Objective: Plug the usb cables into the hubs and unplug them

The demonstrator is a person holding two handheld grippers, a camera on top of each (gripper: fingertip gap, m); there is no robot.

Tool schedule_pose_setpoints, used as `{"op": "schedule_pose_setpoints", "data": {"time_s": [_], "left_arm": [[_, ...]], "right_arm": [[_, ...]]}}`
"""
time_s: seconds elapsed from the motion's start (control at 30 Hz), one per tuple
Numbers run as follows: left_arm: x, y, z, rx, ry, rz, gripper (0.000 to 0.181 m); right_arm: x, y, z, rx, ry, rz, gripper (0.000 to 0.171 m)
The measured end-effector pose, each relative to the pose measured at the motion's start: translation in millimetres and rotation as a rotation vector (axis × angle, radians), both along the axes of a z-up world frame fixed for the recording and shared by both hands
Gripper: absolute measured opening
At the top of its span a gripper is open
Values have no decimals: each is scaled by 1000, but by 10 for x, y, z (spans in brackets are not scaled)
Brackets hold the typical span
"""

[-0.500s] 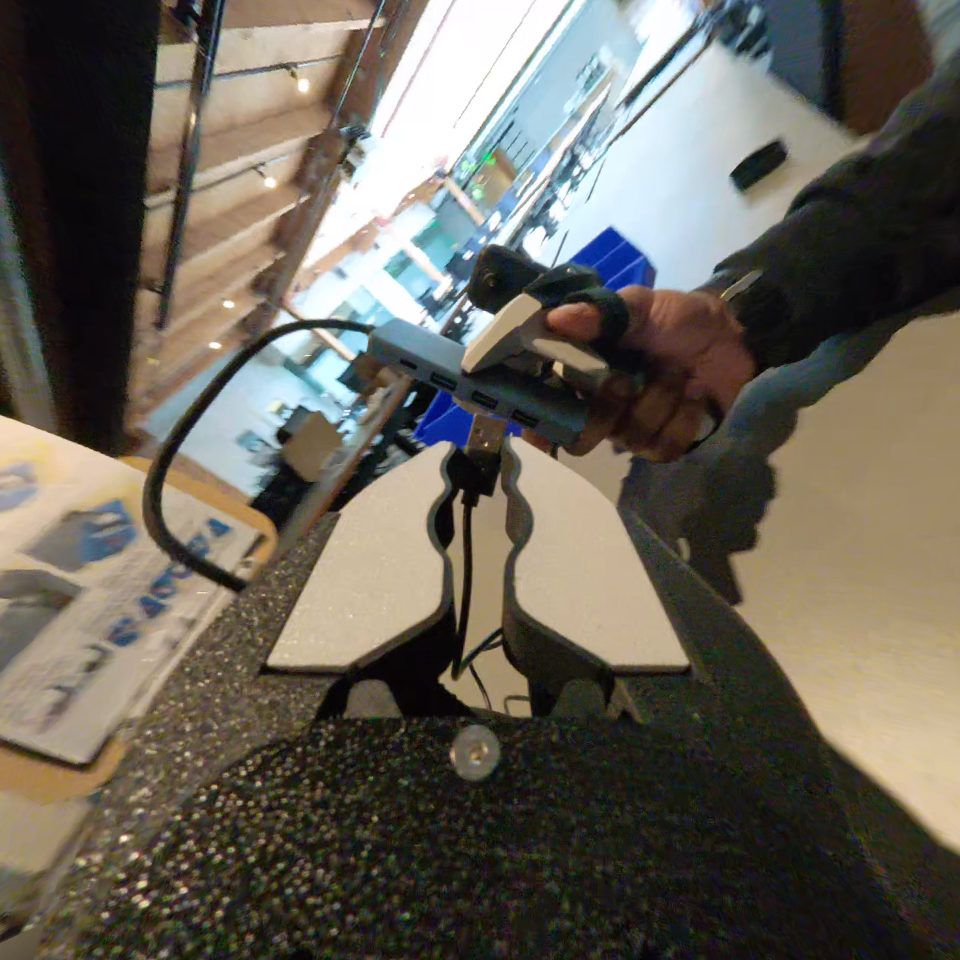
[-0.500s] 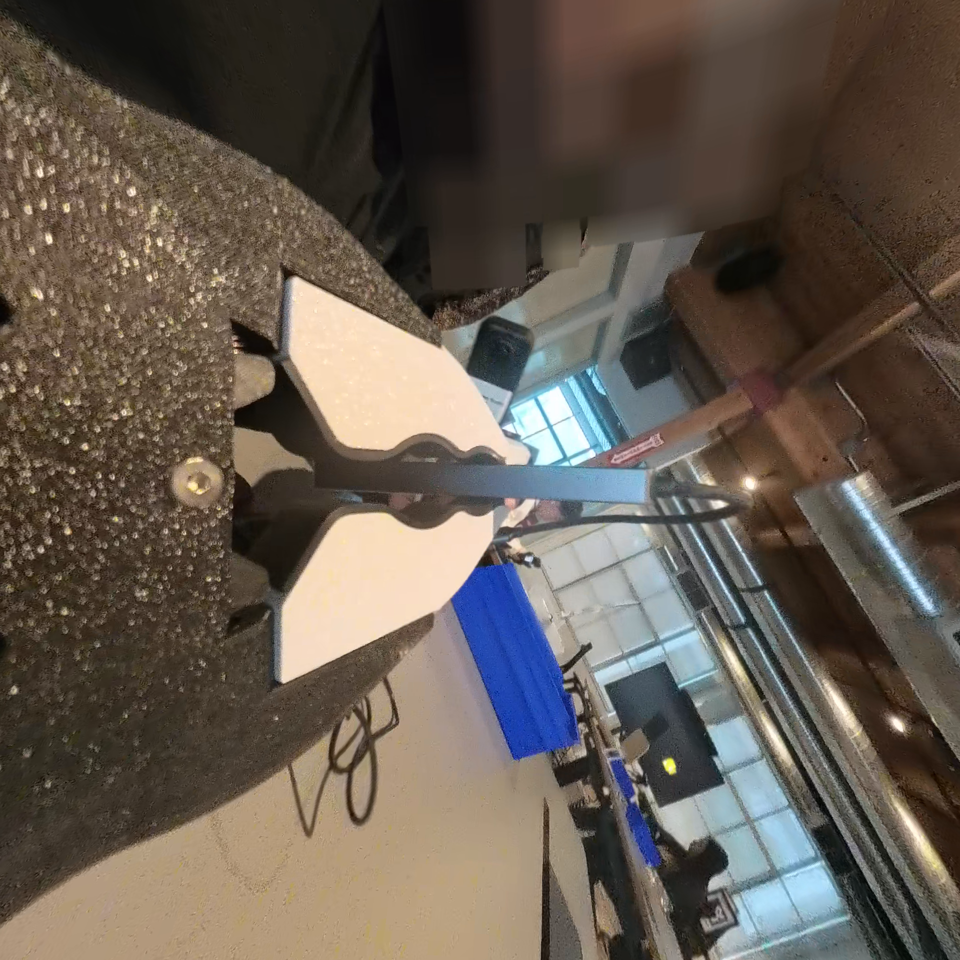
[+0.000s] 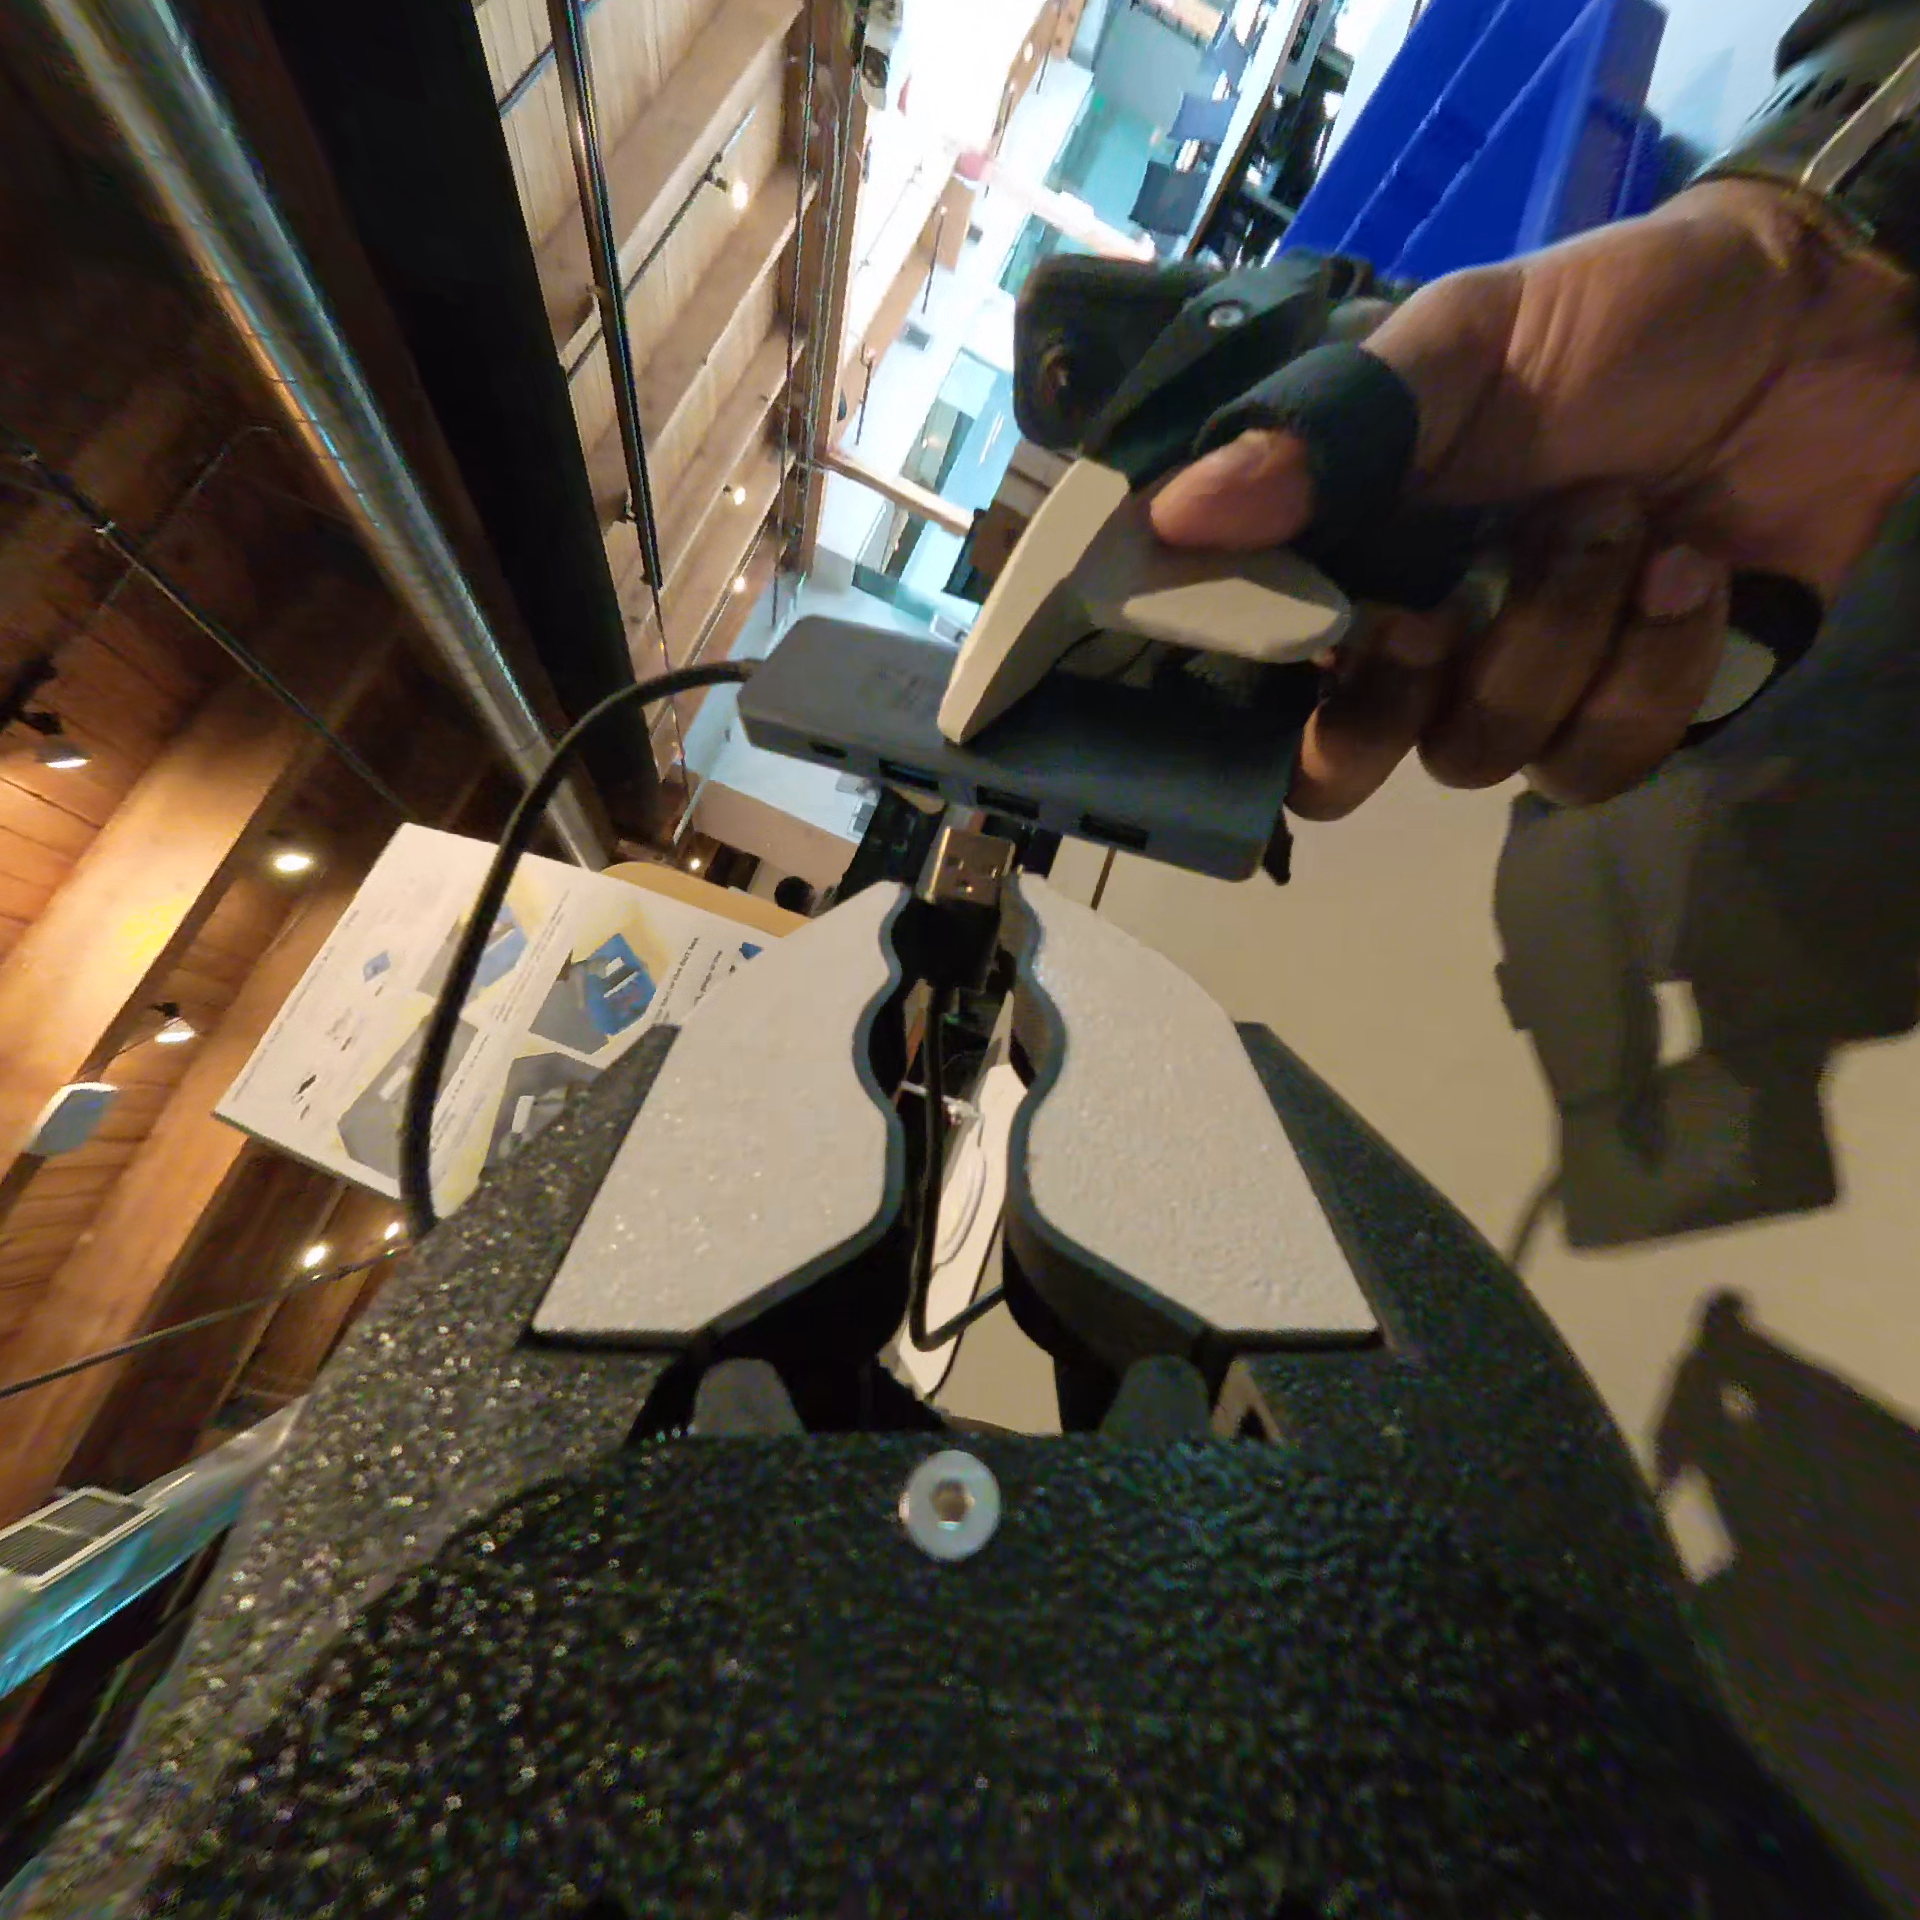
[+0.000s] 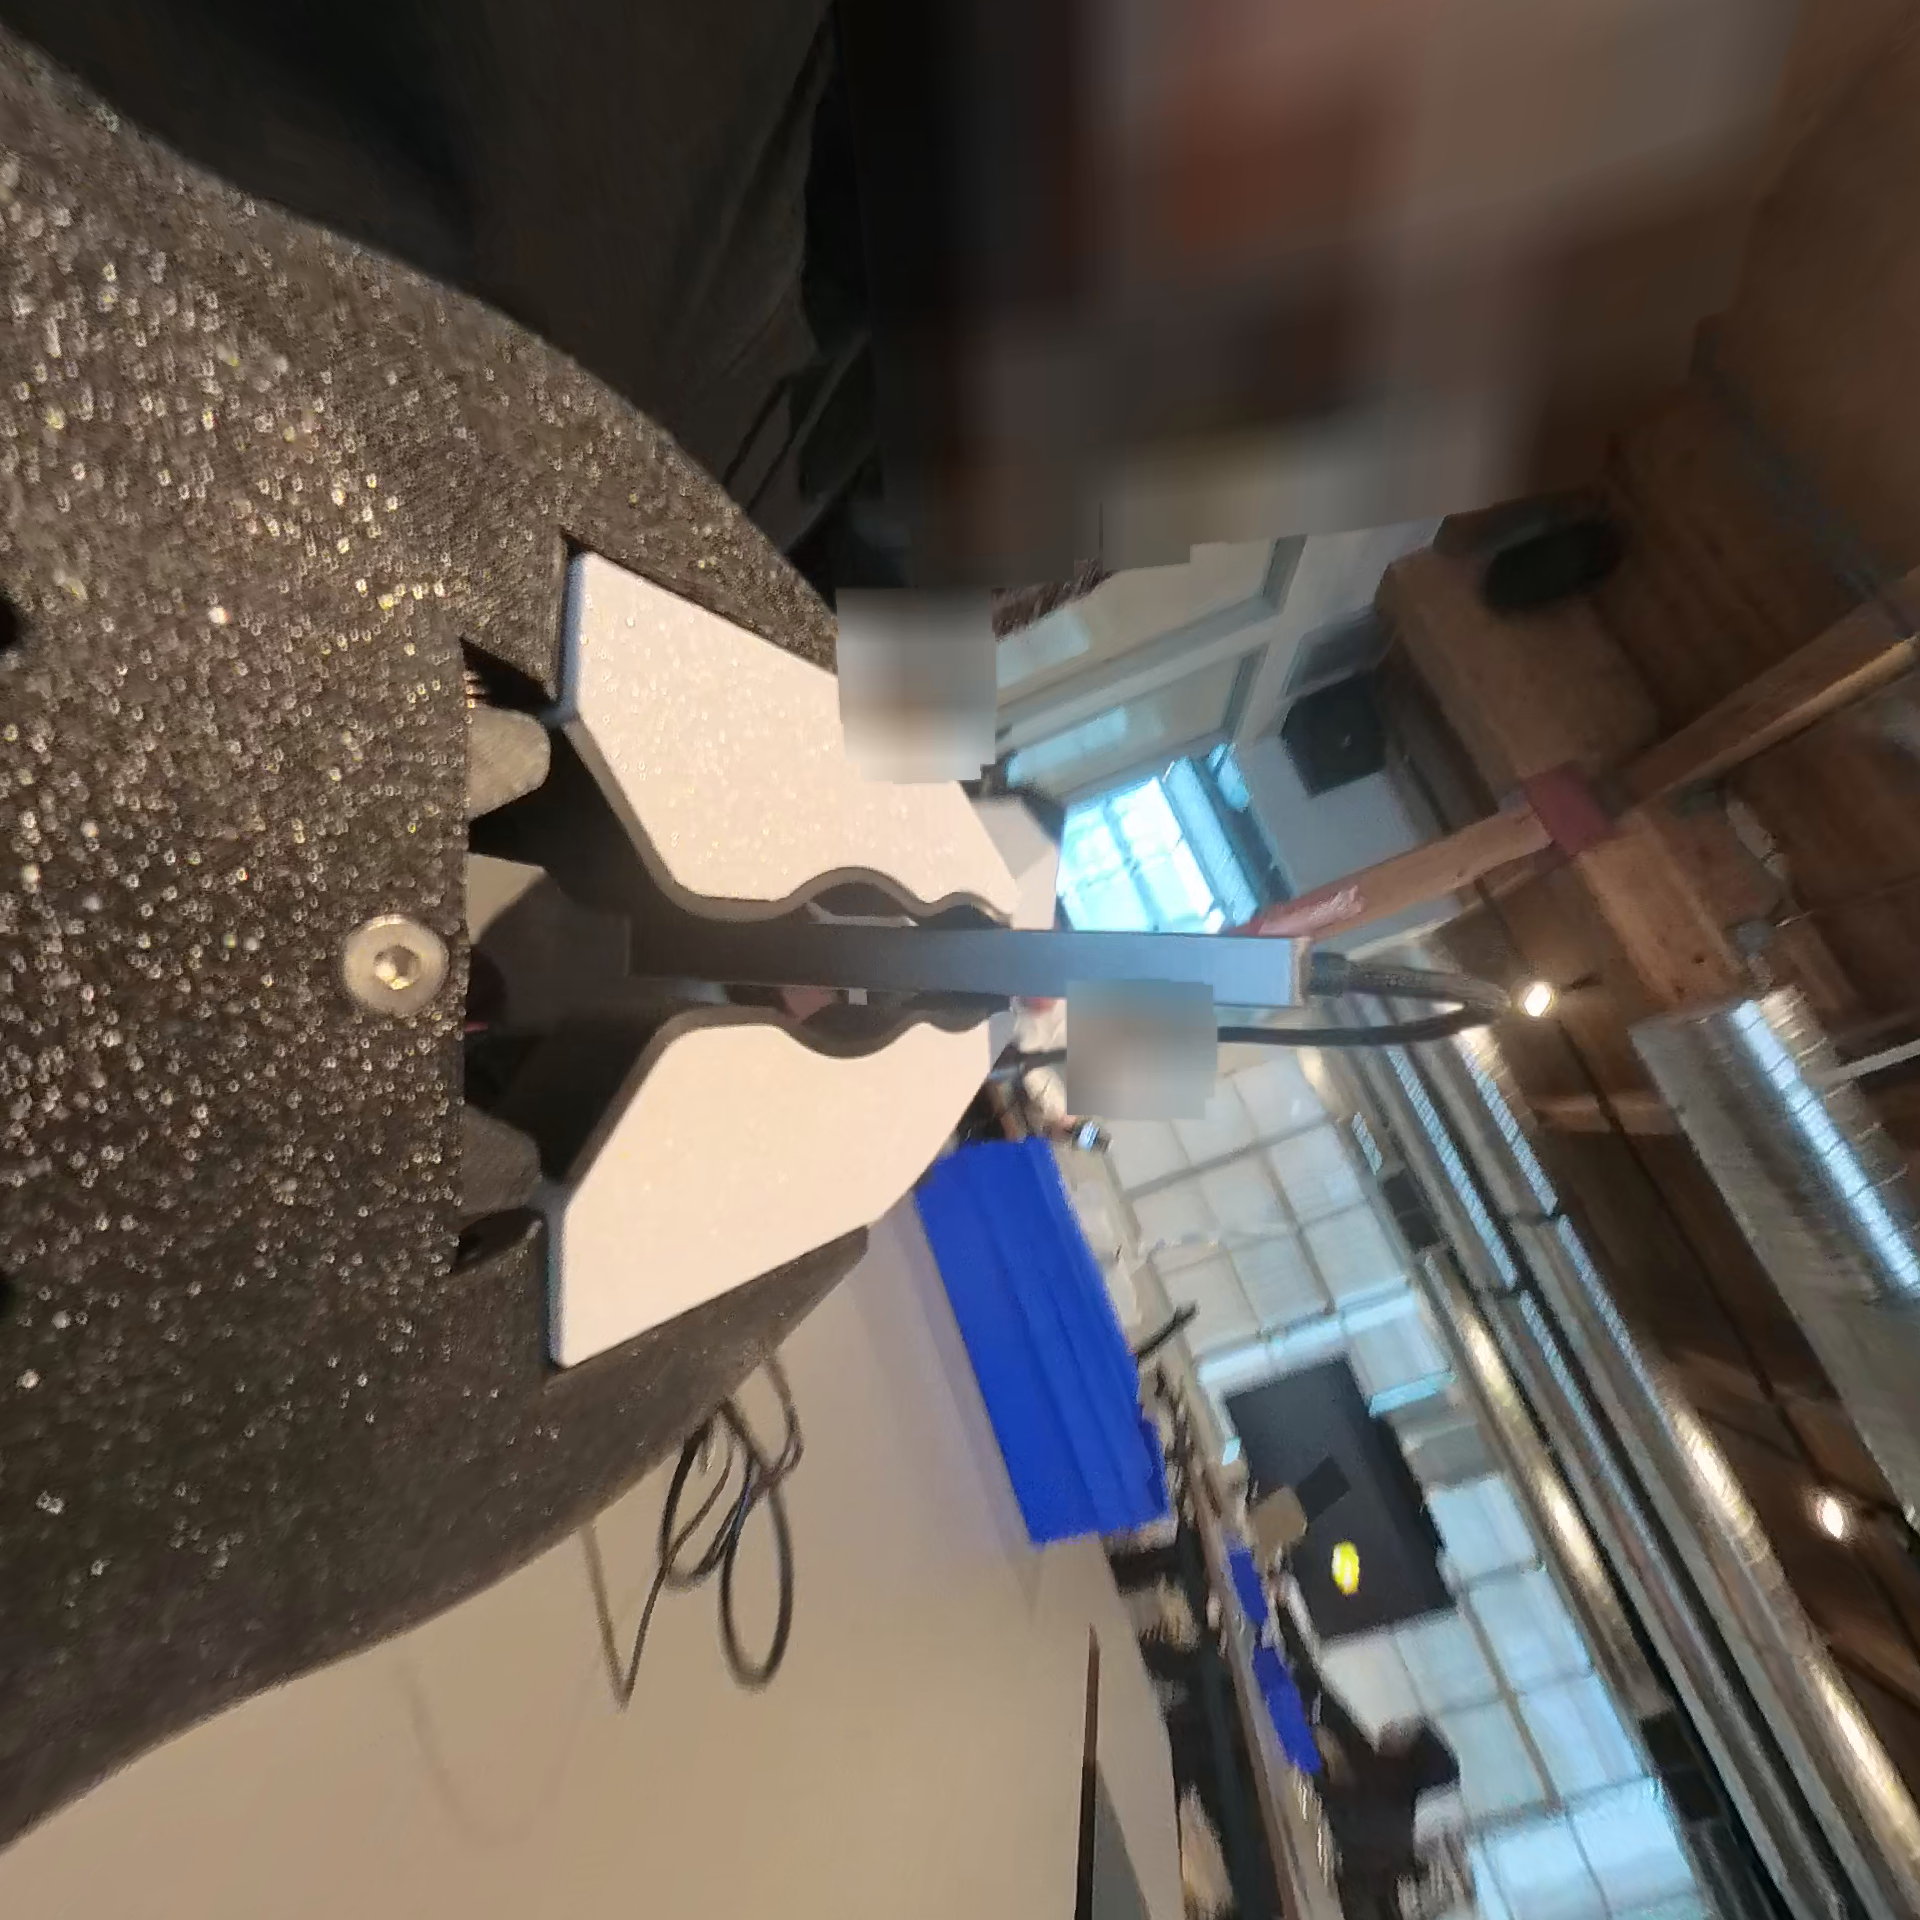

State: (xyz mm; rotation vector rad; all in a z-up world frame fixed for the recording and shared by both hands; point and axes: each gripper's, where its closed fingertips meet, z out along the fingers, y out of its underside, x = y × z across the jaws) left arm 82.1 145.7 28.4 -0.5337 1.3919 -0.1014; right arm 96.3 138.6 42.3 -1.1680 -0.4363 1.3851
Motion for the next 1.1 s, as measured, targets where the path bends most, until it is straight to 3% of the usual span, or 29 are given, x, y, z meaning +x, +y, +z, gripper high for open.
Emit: {"op": "schedule_pose_setpoints", "data": {"time_s": [0.77,1.1], "left_arm": [[49,146,-209,43,108,131,14],[60,159,-257,29,114,122,13]], "right_arm": [[-91,161,-189,17,-255,-230,11],[-78,209,-245,-60,-231,-215,11]]}}
